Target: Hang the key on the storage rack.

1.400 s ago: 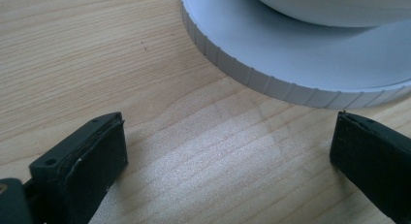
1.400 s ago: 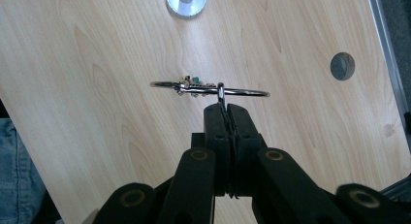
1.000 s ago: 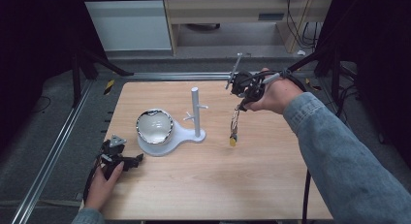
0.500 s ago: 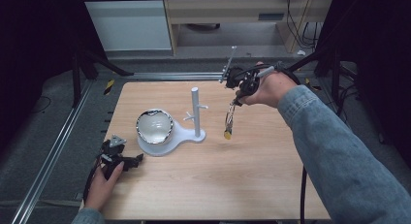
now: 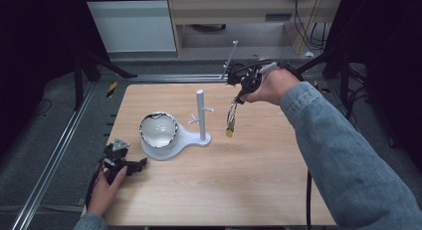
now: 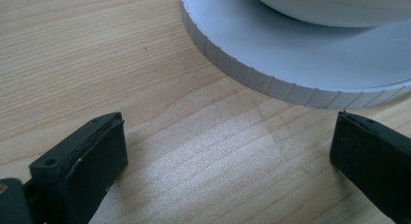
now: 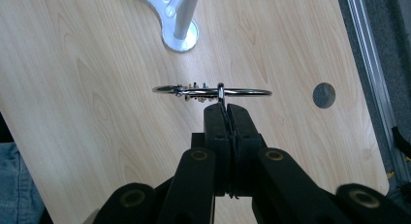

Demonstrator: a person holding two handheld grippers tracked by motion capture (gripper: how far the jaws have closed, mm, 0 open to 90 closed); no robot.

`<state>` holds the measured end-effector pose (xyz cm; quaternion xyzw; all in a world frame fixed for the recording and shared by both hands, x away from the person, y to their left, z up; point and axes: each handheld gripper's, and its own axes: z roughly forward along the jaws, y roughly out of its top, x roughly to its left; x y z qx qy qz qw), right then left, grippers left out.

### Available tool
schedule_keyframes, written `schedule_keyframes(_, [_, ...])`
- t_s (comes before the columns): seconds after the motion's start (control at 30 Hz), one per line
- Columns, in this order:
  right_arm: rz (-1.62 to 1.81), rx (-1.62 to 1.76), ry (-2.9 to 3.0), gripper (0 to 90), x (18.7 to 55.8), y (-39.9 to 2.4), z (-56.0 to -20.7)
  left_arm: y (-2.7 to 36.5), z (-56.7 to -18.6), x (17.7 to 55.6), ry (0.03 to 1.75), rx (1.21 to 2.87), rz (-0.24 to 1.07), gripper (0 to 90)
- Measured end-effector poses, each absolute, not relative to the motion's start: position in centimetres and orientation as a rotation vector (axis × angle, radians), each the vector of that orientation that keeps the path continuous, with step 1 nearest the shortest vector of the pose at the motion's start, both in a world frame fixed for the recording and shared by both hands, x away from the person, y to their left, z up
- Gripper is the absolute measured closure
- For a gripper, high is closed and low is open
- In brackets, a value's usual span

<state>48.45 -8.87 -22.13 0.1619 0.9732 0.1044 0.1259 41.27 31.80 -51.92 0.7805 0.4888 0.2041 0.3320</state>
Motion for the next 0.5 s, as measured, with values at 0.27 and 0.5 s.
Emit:
schedule_keyframes(0.27, [0.320, 0.464, 2.842, 88.8, 48.7, -7.9, -21.8, 31.8, -51.9, 41.3, 1.277, 2.040, 0.533, 0.0])
schedule_keyframes(0.5, [0.317, 0.435, 2.846, 88.8, 48.8, -6.8, -21.7, 31.8, -51.9, 41.3, 1.277, 2.040, 0.533, 0.0])
